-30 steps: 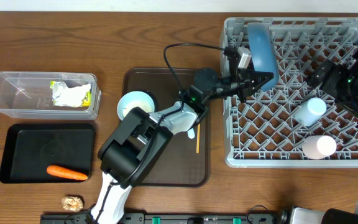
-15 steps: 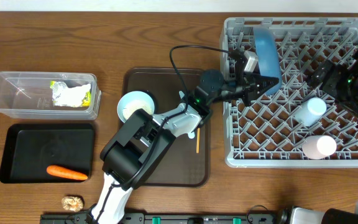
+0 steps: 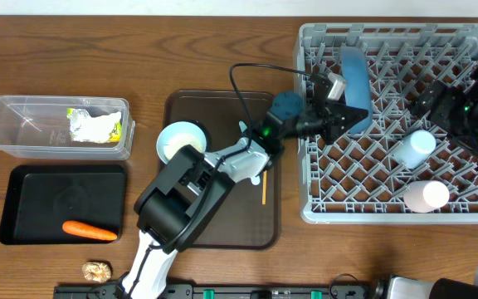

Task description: Sort waste into correct bins and load items into the dishwasher rack

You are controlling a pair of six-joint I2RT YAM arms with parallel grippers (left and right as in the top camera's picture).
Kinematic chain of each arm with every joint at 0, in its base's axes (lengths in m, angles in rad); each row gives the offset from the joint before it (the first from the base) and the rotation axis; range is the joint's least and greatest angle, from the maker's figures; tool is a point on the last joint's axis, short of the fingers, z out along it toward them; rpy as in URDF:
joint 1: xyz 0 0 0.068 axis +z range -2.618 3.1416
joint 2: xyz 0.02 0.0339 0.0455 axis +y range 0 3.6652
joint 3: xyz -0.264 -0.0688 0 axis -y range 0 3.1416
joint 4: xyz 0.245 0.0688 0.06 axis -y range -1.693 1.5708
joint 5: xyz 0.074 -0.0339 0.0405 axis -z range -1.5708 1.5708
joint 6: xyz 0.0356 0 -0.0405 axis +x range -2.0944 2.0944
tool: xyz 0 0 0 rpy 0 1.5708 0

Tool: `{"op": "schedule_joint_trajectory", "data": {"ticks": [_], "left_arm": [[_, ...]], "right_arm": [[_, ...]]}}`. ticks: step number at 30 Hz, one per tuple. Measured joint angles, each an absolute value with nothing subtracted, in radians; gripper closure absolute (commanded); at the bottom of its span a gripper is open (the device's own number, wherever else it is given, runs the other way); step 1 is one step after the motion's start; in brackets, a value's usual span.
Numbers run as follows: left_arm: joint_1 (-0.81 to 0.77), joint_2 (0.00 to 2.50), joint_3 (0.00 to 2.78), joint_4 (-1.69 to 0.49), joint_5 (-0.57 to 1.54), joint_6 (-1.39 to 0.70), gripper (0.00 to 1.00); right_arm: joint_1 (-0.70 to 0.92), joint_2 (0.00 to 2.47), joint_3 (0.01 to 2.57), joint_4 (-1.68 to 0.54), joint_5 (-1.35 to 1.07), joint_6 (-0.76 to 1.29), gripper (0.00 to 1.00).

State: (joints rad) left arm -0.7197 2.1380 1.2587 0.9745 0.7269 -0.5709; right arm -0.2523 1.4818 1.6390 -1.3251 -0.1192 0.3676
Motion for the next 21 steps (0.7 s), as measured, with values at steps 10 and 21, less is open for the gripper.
{"op": "schedule_joint_trajectory", "data": {"ticks": [10,21], "left_arm": [[-0.647,2.138,1.258,0.885,0.759,-0.596,0.02],[-0.621,2.111,1.271,0.699,0.771,-0.601,0.02]], "right_arm": [[-0.252,1.482,1.639,-1.325,-0.119,0.367,0.01],[-0.252,1.482,1.639,-1.327,-0.118,0.367,0.01]]}}
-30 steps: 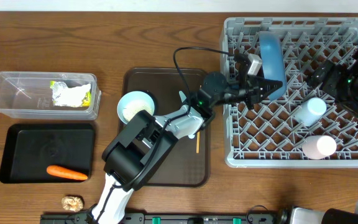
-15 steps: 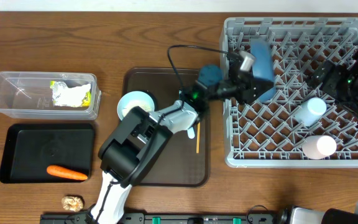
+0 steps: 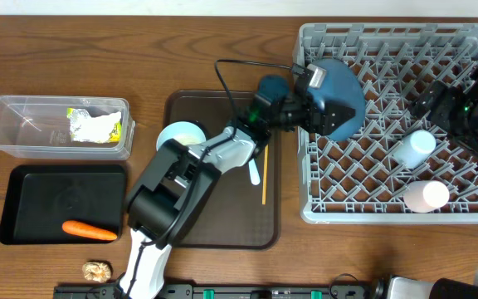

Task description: Sort waste into correct bins and load items into the dishwasher rack

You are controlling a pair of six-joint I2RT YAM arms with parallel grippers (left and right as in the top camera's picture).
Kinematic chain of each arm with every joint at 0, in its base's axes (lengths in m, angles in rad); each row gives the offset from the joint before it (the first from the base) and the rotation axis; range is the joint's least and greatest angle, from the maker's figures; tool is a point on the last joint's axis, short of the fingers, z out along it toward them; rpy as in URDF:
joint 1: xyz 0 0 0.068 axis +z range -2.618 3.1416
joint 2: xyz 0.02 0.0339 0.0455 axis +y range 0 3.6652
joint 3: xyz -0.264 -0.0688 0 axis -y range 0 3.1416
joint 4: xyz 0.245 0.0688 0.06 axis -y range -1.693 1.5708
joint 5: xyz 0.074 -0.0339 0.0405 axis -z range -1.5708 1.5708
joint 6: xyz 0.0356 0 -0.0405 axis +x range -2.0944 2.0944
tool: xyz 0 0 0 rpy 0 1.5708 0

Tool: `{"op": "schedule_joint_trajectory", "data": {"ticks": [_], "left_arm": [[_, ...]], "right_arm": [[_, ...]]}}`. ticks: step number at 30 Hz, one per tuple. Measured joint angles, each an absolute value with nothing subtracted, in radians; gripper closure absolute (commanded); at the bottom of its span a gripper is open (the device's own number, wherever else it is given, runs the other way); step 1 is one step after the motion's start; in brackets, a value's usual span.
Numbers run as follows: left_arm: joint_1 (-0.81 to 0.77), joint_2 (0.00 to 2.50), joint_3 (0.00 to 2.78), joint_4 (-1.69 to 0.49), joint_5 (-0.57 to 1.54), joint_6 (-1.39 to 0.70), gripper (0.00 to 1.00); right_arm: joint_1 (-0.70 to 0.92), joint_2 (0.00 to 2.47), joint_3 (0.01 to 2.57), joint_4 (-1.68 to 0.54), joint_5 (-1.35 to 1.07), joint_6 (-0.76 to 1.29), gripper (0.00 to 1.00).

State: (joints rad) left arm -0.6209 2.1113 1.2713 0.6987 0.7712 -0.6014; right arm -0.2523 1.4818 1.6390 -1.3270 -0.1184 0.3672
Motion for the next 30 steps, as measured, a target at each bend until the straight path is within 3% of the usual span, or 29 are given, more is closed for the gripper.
{"op": "schedule_joint_trajectory", "data": {"ticks": [8,17,30], "left_arm": [[-0.555,1.990,1.277,0.292,0.716,-0.544,0.02],[-0.471,1.810,1.272,-0.228,0.499,-0.447,0.02],[-0.324,1.509,1.271,-0.702,0.316,-0.335,0.02]], "right_arm": [[-0.252,1.482,1.639,-1.327,-0.118,0.367,0.01],[-0.252,1.482,1.639,-1.327,-0.118,0.367,0.01],[-0.252,1.482,1.639,-1.322,-0.142,0.321,0.01]]}}
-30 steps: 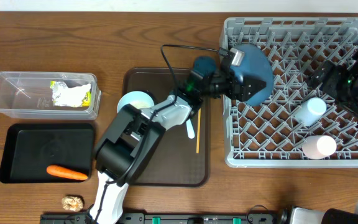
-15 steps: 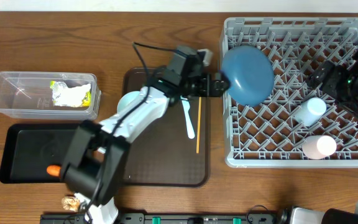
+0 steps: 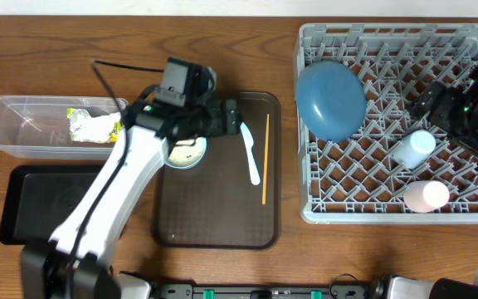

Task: Sort waste into correct bins and load items into the dishwasher rack
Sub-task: 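Grasp the light-blue rice bowl with the left gripper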

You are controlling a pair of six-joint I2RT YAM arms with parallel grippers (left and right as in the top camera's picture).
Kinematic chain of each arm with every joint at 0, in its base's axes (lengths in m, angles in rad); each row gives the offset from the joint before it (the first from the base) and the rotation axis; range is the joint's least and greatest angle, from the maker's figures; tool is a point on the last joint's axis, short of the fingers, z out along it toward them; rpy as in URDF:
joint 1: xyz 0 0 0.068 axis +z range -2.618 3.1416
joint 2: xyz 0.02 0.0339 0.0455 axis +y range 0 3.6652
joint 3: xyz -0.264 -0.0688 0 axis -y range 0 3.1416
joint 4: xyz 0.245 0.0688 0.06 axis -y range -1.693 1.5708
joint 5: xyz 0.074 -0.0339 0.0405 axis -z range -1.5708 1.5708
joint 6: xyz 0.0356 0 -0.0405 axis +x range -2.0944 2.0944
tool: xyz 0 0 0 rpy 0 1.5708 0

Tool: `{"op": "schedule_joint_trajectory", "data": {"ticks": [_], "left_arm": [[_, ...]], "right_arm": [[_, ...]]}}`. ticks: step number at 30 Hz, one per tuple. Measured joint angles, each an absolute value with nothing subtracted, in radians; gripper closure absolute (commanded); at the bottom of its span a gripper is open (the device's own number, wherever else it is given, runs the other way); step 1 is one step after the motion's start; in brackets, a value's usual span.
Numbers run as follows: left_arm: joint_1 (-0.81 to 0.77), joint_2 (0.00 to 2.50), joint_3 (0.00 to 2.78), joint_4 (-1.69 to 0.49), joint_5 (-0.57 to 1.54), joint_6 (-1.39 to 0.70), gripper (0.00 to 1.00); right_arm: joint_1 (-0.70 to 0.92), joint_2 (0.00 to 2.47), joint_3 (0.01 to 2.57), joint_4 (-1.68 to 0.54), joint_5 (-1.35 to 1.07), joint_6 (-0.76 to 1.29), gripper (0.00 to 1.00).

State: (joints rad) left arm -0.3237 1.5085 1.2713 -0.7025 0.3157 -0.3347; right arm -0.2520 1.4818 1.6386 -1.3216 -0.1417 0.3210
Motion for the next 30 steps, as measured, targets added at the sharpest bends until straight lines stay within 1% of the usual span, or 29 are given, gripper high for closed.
{"op": "schedule_joint_trajectory", "data": {"ticks": [5,10,13,17,20,25,26,27,29,30], "left_arm": [[-0.326,1.384,1.271,-0.826,0.246,-0.234,0.02],[-0.325,1.375,1.271,-0.941,0.132,-0.203,0.00],[-0.319,1.402,1.265,-0.966,0.097,-0.219,0.09],[-0.302,1.452,1.253,-0.970,0.073,-0.251,0.18],[-0.288,1.493,1.251,-0.970,0.067,-0.290,0.20],[-0.275,1.545,1.251,-0.958,0.062,-0.340,0.20],[-0.275,1.552,1.250,-0.943,0.060,-0.343,0.22],[-0.275,1.559,1.249,-0.918,0.061,-0.340,0.24],[-0.278,1.575,1.249,-0.864,0.071,-0.316,0.34],[-0.282,1.588,1.249,-0.835,0.075,-0.284,0.36]], "right_arm": [[-0.232,1.482,1.639,-1.302,-0.223,0.247,0.01],[-0.152,1.482,1.639,-1.290,-0.297,0.199,0.01],[-0.101,1.482,1.639,-1.290,-0.316,0.189,0.01],[-0.039,1.482,1.639,-1.290,-0.327,0.181,0.01],[-0.006,1.482,1.639,-1.290,-0.330,0.178,0.01],[0.035,1.482,1.639,-1.290,-0.329,0.177,0.01],[0.042,1.482,1.639,-1.290,-0.327,0.177,0.01],[0.047,1.482,1.639,-1.289,-0.325,0.177,0.01],[0.052,1.482,1.639,-1.286,-0.324,0.177,0.01],[0.055,1.482,1.639,-1.284,-0.323,0.177,0.01]]}}
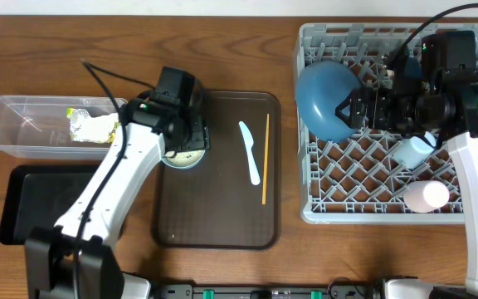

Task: Sort waste into correct bins and load items into the dishwasher rack
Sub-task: 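Grasp the light-blue rice bowl with the left gripper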

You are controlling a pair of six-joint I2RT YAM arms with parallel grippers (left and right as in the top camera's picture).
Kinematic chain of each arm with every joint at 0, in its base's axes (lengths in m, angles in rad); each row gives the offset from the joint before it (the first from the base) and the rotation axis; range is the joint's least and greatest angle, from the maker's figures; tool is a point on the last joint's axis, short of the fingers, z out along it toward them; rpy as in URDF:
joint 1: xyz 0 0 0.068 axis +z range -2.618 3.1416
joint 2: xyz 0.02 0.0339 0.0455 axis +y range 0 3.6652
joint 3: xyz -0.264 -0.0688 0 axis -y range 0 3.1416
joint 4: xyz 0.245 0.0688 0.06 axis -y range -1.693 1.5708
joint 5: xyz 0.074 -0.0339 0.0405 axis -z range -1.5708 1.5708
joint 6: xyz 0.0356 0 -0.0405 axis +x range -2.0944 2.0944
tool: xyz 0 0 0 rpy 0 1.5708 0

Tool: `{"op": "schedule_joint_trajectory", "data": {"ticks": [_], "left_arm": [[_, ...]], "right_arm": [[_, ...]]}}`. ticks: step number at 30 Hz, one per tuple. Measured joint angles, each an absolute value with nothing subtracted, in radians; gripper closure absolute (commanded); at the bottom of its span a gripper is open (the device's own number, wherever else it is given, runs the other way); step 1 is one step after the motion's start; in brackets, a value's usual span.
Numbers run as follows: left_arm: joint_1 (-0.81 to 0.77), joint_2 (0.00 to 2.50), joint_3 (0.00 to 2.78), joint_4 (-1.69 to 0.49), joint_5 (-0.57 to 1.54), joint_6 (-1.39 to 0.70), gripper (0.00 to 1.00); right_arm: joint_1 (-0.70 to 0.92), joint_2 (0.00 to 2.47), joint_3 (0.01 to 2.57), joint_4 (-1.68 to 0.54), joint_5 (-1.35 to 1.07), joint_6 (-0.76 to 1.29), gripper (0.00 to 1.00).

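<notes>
A blue bowl (326, 95) leans in the left part of the grey dishwasher rack (388, 216). My right gripper (348, 110) sits at the bowl's right edge, its dark fingers over the rim; whether they grip it is unclear. My left gripper (191, 139) points down onto a small pale bowl (179, 158) at the top left of the brown tray (214, 224) and hides most of it. A white plastic knife (251, 154) and a wooden chopstick (265, 158) lie on the tray.
Two white cups (412, 151) (426, 197) lie in the rack's right part. A clear container (23, 124) at the left holds a crumpled wrapper (94, 126). Below it is a black tray (23, 208), partly covered by my left arm.
My left gripper has shifted from just right of the small bowl to down onto it. My right gripper has come from the rack's right edge to the blue bowl's right rim.
My left gripper first held the blue bowl over the rack's left side, then had it lower and tilted there. A second ago the bowl rested in the rack alone and the left gripper was back at the brown tray. Now it is on the small bowl.
</notes>
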State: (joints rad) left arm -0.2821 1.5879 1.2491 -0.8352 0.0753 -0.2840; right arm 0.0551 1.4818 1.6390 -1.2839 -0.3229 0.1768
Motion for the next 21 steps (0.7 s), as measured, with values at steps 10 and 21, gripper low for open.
{"op": "schedule_joint_trajectory", "data": {"ticks": [10,21], "left_arm": [[-0.317,1.818,1.249,-0.743,0.079,-0.123,0.49],[-0.336,1.902,1.244,-0.711,0.077,-0.068,0.76]], "right_arm": [[0.055,1.482,1.637,-1.277,-0.322,0.175,0.01],[0.055,1.483,1.628,-1.269,-0.321,0.175,0.01]]}}
